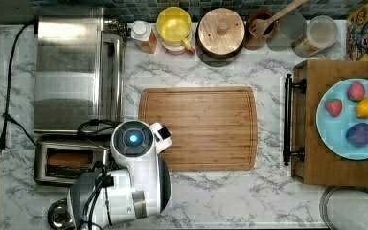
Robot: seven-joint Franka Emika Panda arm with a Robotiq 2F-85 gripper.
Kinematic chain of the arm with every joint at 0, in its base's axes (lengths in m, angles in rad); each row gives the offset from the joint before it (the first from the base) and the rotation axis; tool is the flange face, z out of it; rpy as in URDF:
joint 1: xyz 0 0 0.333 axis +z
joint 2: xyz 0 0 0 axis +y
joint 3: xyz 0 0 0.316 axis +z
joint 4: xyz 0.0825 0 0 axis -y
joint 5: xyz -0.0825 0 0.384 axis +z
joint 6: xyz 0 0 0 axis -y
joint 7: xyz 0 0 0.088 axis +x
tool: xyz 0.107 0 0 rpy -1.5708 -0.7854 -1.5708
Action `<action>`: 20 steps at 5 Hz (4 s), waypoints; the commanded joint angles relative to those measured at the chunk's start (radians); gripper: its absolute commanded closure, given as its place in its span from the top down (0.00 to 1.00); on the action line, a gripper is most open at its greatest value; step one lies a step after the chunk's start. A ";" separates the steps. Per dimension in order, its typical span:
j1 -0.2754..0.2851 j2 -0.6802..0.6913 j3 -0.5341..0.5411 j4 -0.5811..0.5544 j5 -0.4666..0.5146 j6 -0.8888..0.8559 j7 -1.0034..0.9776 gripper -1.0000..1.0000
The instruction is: Turn on the toaster.
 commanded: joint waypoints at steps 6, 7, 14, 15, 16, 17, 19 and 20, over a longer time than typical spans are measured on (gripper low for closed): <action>0.102 -0.028 0.040 -0.090 0.090 0.203 -0.145 0.00; 0.099 0.011 0.043 -0.078 0.091 0.208 -0.141 0.00; 0.102 0.405 0.061 -0.058 0.048 0.260 -0.116 0.00; 0.106 0.405 0.057 -0.058 0.049 0.259 -0.116 0.00; 0.102 0.405 0.061 -0.058 0.048 0.260 -0.116 0.00; 0.100 0.405 0.063 -0.058 0.048 0.260 -0.115 0.00; 0.101 0.405 0.062 -0.058 0.048 0.259 -0.115 0.00; 0.103 0.405 0.060 -0.058 0.049 0.259 -0.116 0.00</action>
